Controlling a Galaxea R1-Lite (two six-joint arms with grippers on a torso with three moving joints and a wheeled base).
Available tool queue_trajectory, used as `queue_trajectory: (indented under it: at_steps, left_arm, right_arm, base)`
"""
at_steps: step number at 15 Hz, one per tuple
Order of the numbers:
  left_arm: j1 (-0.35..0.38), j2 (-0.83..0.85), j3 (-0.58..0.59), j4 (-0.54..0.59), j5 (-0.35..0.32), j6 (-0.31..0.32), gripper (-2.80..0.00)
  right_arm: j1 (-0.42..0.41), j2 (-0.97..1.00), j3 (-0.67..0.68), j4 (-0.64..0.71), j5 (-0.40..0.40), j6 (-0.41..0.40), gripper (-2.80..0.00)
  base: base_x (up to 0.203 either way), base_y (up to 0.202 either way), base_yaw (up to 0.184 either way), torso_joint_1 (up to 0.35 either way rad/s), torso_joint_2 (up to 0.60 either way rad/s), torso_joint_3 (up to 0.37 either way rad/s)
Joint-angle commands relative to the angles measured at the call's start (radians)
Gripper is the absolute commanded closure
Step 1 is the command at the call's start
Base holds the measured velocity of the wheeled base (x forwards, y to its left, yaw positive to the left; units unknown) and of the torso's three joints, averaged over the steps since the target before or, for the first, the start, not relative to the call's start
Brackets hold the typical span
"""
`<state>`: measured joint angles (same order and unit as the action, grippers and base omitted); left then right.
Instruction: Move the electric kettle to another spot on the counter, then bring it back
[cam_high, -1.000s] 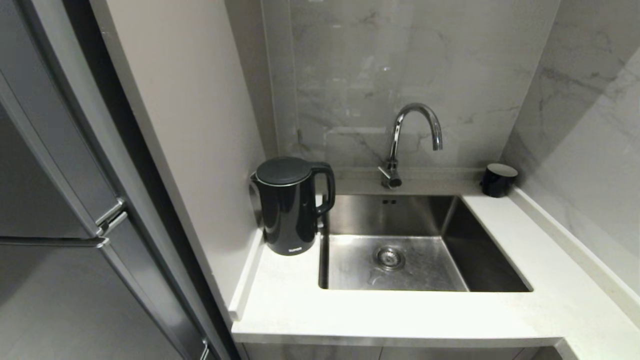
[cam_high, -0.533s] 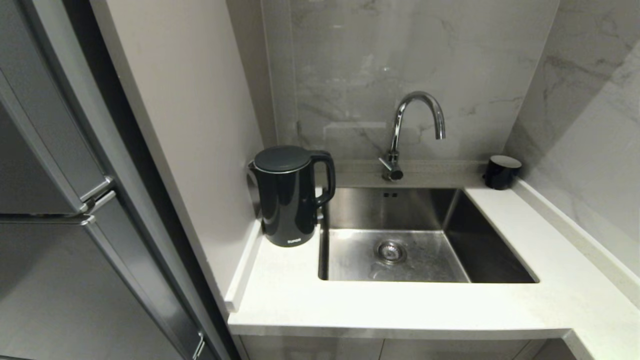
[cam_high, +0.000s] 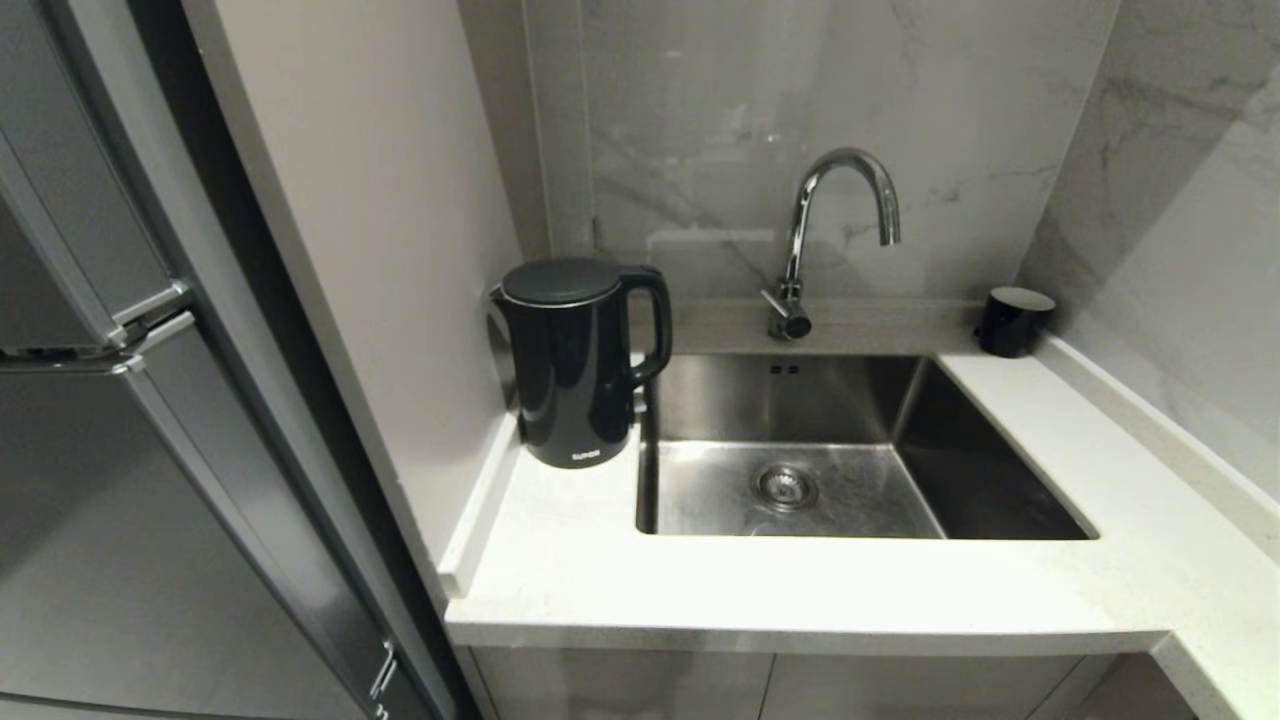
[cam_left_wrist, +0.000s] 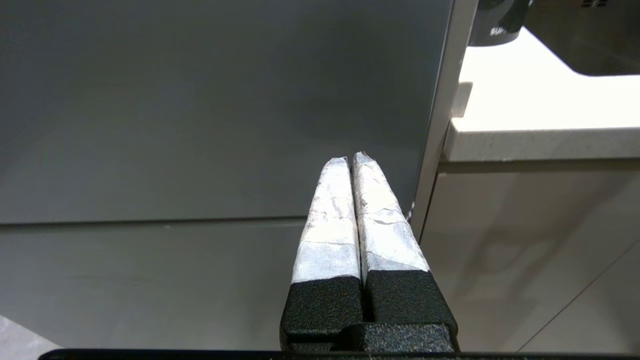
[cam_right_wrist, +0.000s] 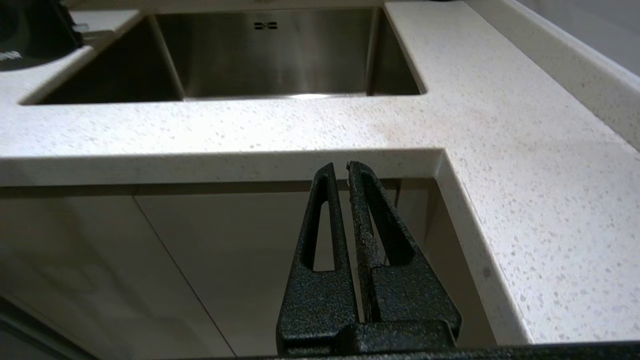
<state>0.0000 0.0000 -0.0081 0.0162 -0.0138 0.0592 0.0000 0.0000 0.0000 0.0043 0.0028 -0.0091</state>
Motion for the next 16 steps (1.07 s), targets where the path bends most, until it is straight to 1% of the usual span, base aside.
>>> queue_trajectory:
  at_steps: [1, 8, 16]
  left_arm:
    - [0.000, 0.002, 0.000, -0.001, 0.000, 0.001, 0.00]
    - [0.000, 0.002, 0.000, -0.001, 0.000, 0.001, 0.00]
    - [0.000, 0.002, 0.000, -0.001, 0.000, 0.001, 0.00]
  right_arm:
    - [0.000, 0.002, 0.000, 0.000, 0.000, -0.002, 0.00]
    - [0.000, 0.001, 0.000, 0.000, 0.000, -0.002, 0.00]
    - [0.000, 0.000, 0.000, 0.000, 0.000, -0.002, 0.00]
  base:
    - [0.000, 0.000, 0.000, -0.162, 0.51, 0.320]
    - [0.000, 0.000, 0.000, -0.160, 0.54, 0.377]
    - [0.000, 0.000, 0.000, -0.087, 0.48, 0.395]
